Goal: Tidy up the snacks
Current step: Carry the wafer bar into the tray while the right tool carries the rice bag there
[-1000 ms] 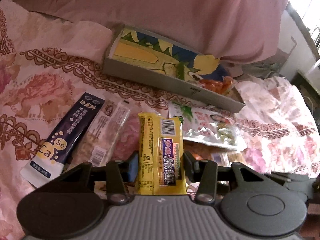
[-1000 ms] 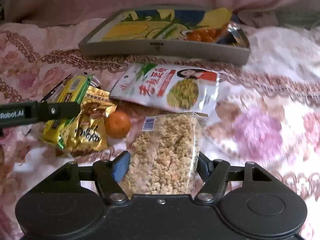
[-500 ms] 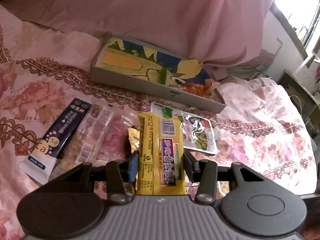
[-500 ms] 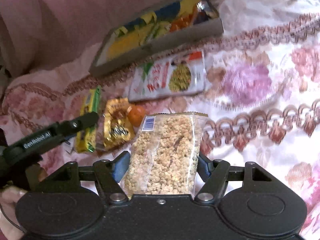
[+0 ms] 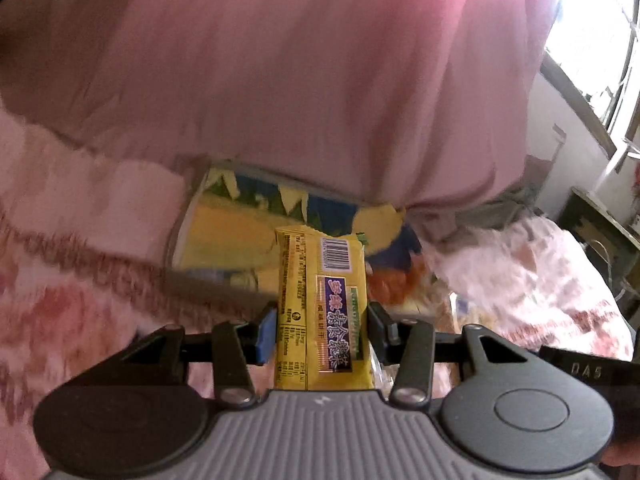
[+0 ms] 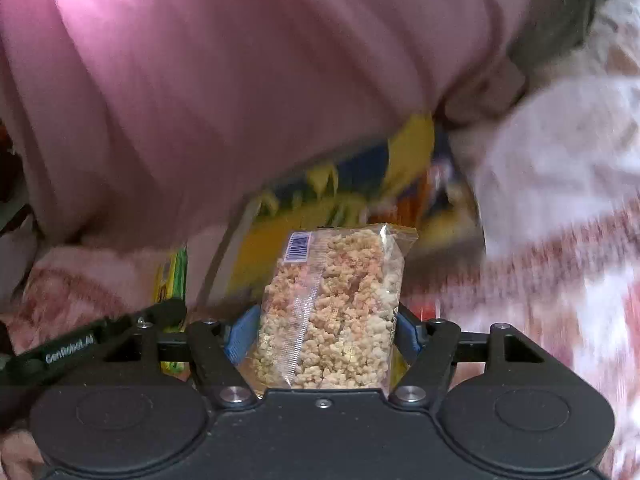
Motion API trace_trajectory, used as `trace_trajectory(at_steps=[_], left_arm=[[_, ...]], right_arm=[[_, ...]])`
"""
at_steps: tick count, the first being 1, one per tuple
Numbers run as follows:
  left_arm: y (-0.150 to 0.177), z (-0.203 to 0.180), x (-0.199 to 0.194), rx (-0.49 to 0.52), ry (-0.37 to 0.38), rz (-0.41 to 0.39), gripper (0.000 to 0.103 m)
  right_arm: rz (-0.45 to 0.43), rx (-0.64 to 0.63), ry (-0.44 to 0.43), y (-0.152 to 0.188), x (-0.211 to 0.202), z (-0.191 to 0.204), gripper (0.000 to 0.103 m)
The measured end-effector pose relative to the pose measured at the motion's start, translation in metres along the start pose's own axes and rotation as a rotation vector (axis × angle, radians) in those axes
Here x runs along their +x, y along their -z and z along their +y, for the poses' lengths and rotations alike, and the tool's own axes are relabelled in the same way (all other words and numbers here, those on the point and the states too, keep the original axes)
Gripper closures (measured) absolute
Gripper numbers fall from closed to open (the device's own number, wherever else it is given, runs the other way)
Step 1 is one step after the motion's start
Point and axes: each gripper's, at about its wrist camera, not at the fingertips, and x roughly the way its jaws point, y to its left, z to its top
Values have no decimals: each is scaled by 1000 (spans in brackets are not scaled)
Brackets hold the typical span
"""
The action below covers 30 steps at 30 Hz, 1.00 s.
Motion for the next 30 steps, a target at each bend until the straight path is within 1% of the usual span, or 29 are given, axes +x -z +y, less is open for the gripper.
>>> trace_trajectory(at_steps=[3,6,9,12,15,19,23,30], left_arm=[[-18,1,27,-19,-7,-14,53],[-31,5,58,-58,-2,-13,53],[-41,11,89,-93,-5,0,53],[-46,18,117,-100,-25,10,53],[-47,23,141,-85,-56,30,53],[-45,31,161,-90,-80,53,53],[-36,35,170,-85,-92,80,53],[-27,38,173,-60,-120,119,53]], right_arm=[[-52,4,6,-22,22,-7,32],[-78,5,16,-39,43,-13,32],[-95,-19,36,-52,65,-17,32],[-113,-63,63,-58,85,-16,32],[-115,-84,75,-56,104,-16,32],[-101,-123,85,-47,119,-14,32],[-74,-161,101,-36,129,-11,32],[-64,-251,145,-26,133,3,32]])
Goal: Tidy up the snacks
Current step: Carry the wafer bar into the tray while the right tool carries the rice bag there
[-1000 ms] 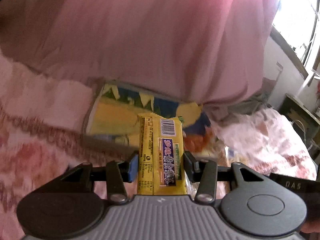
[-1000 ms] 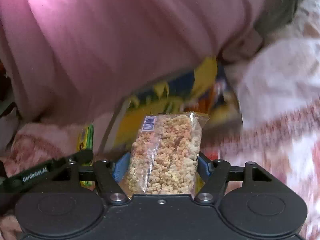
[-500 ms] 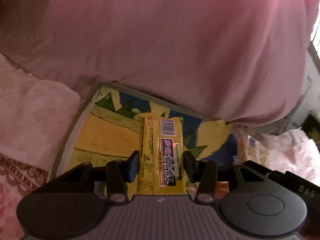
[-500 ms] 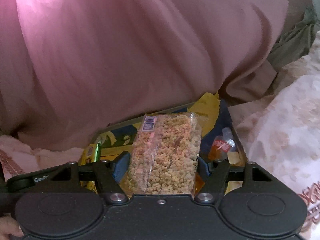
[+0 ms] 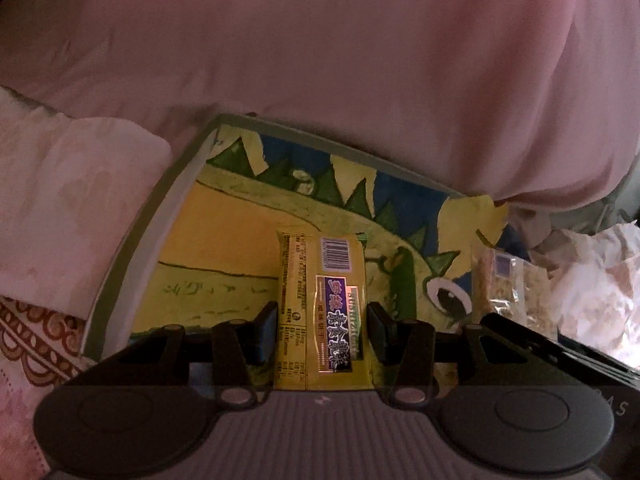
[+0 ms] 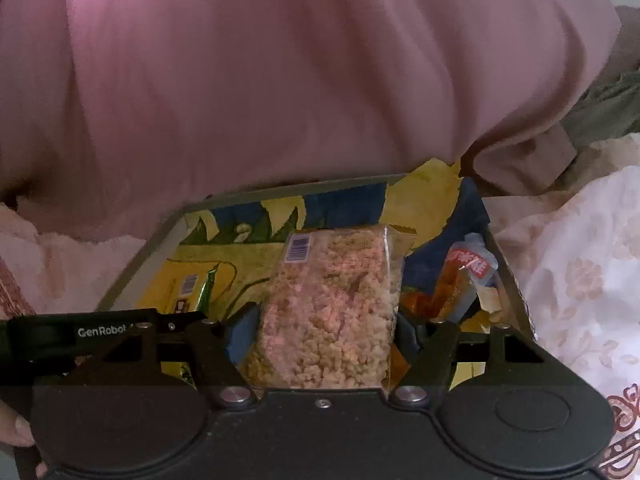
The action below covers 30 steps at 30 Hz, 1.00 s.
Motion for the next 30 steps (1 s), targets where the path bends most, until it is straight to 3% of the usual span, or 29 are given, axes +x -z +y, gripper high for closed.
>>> trace_trajectory(at_steps=[11,15,22,30], left_arm=[[0,-4,0,18,-29,9,52],[-1,-6,-3,13,-32,15,49],[-4,-6,-28,-45,-32,-17,25],[-5,-14,-82,-11,-52,-109,5]], right_arm=[[10,-19,29,8,1,0,31],[4,-22,33,7,-6,0,24],[-33,-9,50,0,-32,-4,15],[-113,8,43,-11,-84,-6,4]])
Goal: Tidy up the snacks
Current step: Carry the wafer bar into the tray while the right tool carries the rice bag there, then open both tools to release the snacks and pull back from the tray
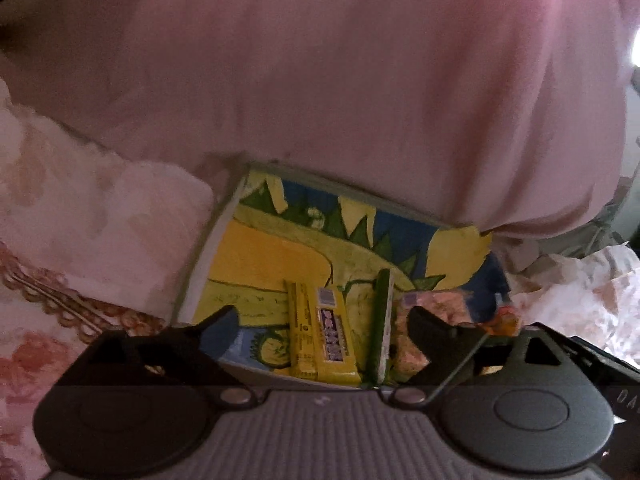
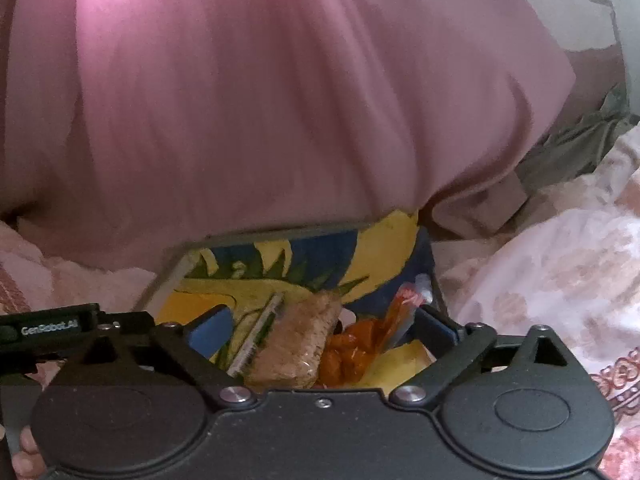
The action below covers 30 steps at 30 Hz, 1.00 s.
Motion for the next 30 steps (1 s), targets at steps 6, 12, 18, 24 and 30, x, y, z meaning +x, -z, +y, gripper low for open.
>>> trace_trajectory(at_steps=[6,12,18,24,30], left_arm=[[7,-9,-53,40,-16,-89,1],[26,-13,-100,17,-27,-140,1],[51,-16,-141,28,-47,-166,0],[78,-17,-174,48,-82,-182,0],[102,-18,-197,53,-99,-182,0]], right_arm=[[-54,1,-4,-4,-45,2,1],[-99,-18,-8,-2,-91,4,1],[-135,-44,-12,9,-135,7,1],[-147,-57,-11,25,-173,9,1],[-131,-75,-7,45,-200,9,1]])
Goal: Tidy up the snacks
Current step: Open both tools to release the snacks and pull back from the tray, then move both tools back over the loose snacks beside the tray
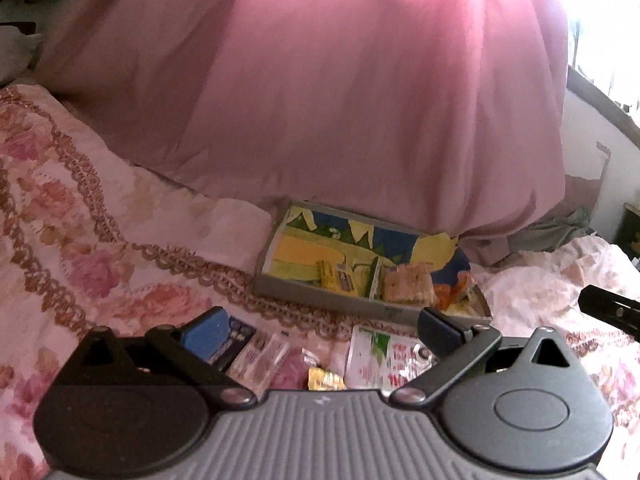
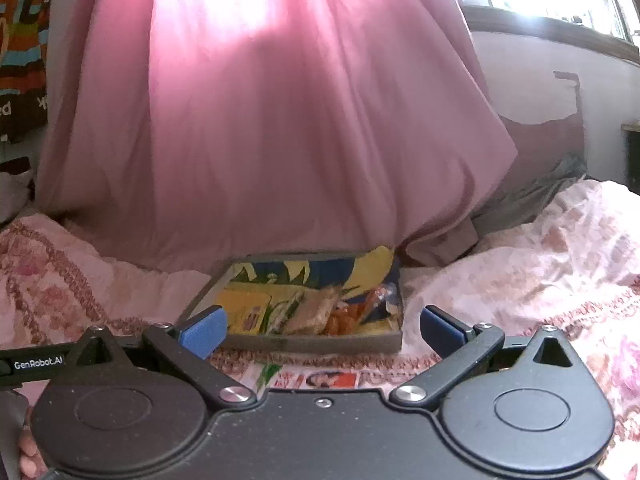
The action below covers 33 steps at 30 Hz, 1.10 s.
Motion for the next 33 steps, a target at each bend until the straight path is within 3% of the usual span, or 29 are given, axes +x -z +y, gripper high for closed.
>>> trace_trajectory(at_steps=[9,20,25,33], left_arm=[[32,4,-36,43,-21,3,0],[75,18,-48,89,-49,87,0],[78,24,-49,57,-62,119,0],[81,19,-45,96,-55,143,0]], right_arm=[[52,-22,13,26,-34,5,1],[219,-117,35,63,-40,25,1],[253,-169,24,72,-37,35,1],[281,-202,22,76,-28,41,1]])
